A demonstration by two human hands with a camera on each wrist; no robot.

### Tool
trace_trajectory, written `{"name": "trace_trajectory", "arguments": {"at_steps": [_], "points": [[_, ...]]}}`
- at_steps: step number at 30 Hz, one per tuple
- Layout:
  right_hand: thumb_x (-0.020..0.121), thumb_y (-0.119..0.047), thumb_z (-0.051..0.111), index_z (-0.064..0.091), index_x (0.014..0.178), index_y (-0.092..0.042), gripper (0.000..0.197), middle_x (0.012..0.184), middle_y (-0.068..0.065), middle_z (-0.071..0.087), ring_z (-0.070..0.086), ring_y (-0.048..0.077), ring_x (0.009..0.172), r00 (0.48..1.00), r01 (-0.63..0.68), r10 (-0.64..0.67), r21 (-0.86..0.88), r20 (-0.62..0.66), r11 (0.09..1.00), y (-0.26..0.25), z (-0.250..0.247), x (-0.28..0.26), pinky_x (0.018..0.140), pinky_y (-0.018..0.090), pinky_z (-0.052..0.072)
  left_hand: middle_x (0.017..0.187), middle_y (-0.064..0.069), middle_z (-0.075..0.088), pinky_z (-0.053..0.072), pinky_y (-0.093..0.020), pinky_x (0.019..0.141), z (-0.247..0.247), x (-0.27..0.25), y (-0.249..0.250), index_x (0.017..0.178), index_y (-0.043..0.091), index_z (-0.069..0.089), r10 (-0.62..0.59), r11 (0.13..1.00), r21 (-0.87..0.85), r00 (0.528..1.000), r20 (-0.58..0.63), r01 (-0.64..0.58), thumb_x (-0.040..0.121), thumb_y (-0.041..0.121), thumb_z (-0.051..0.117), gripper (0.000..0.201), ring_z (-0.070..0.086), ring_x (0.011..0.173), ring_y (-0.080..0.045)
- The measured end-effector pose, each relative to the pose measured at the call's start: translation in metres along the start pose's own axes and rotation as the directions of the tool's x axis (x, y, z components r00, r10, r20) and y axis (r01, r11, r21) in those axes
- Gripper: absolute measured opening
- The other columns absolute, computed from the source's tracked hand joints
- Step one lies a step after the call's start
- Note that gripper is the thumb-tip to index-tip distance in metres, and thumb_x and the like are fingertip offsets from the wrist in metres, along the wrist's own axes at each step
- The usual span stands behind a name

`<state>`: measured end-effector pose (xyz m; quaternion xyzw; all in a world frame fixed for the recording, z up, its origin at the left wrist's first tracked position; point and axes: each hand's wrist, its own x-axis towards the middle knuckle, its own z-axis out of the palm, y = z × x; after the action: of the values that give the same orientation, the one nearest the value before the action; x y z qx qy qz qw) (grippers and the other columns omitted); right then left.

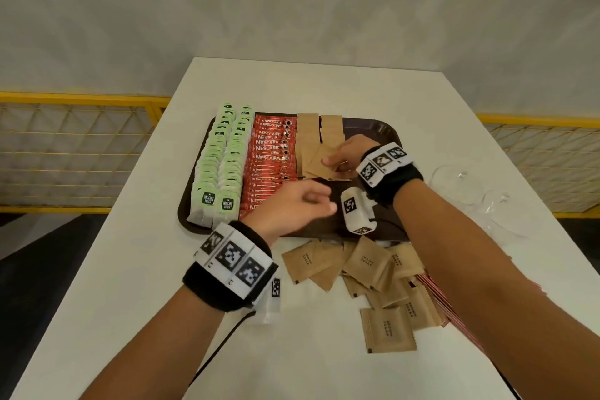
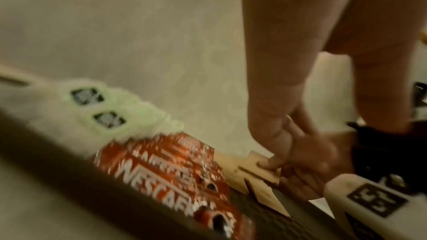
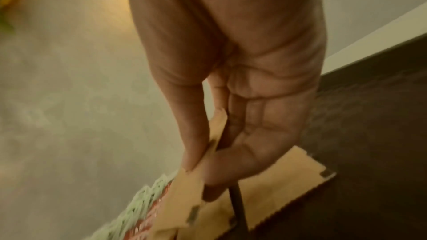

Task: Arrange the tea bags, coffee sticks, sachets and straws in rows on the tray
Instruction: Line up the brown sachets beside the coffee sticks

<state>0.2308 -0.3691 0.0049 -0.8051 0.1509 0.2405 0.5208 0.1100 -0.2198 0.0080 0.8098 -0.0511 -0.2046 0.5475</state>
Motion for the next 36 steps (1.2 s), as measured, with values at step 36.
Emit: {"name": "trace_trajectory", "arguments": {"at_steps": [36], "points": [[0.076,-0.007,0.073,0.062,0.095,-0.004,0.022,0.105,0.018,0.066,0.064,0.033,0.101,0.995,0.026,-0.075,-0.535,-0.070,0.844,0.015,-0.026,0.023,0.090,0.046,0.052,0.130,0.003,0.054,0.041,-0.022,0.089,0.031,0.003,-0.001,0.134,0.022,0.047,-0.047,0.904,0.421,0.965,0.259,-0.069,0.089,0.029,0.062,0.048,0.052,0.114,-0.012]]}}
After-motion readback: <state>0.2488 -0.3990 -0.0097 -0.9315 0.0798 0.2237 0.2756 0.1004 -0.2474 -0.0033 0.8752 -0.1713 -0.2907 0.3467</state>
